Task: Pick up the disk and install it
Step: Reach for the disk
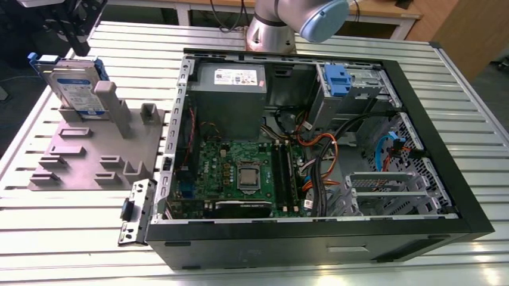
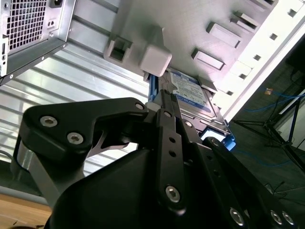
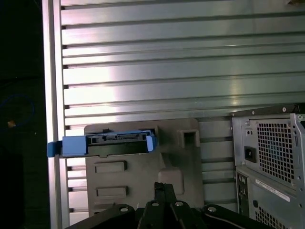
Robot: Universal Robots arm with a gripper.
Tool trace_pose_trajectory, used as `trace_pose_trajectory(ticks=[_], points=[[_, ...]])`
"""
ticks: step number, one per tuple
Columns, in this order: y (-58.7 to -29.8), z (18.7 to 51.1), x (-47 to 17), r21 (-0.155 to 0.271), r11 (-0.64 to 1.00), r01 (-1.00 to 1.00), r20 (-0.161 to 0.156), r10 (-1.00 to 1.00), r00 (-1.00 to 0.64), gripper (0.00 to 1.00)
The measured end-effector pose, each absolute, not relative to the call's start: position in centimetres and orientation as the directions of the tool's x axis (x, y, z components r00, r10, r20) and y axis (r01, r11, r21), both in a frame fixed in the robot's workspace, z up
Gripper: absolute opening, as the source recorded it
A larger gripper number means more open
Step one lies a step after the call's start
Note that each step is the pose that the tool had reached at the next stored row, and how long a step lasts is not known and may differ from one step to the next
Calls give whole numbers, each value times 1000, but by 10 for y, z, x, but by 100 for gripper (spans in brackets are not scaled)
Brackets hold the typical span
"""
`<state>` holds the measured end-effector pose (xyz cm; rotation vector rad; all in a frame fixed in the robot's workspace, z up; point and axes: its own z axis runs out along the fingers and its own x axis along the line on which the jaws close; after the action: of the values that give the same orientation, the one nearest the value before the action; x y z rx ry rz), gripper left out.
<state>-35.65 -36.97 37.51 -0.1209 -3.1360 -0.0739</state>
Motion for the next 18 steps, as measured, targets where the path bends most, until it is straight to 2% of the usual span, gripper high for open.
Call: trace_pose_trajectory(ticks=[18], points=[[-368,374,-373,47,996,77,4,77,-997,11]])
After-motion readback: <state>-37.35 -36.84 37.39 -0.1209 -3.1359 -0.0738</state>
